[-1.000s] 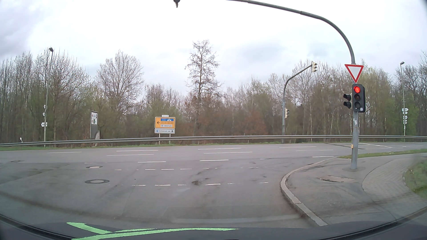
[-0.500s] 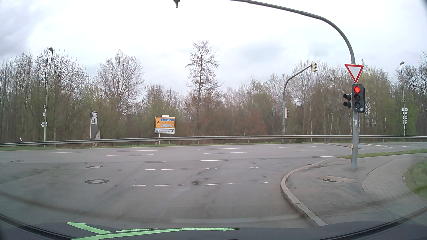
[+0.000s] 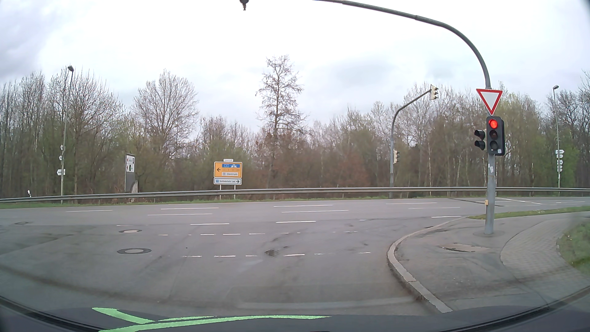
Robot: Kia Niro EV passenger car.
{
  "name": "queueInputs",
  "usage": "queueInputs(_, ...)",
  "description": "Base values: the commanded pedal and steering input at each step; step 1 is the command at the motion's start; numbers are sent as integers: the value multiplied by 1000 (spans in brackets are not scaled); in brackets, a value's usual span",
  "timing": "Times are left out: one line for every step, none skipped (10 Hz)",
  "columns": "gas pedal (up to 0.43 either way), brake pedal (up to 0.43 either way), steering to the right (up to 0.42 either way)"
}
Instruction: Follow the waypoints while adhering to traffic rules and regulations
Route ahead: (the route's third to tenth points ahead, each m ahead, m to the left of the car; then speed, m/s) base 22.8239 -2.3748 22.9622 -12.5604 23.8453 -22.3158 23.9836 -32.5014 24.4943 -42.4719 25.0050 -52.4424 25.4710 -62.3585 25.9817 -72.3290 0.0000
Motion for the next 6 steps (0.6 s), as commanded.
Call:
queueInputs(0,348,-6)
queueInputs(0,348,-6)
queueInputs(0,348,-6)
queueInputs(0,348,-6)
queueInputs(0,348,-6)
queueInputs(0,348,-6)
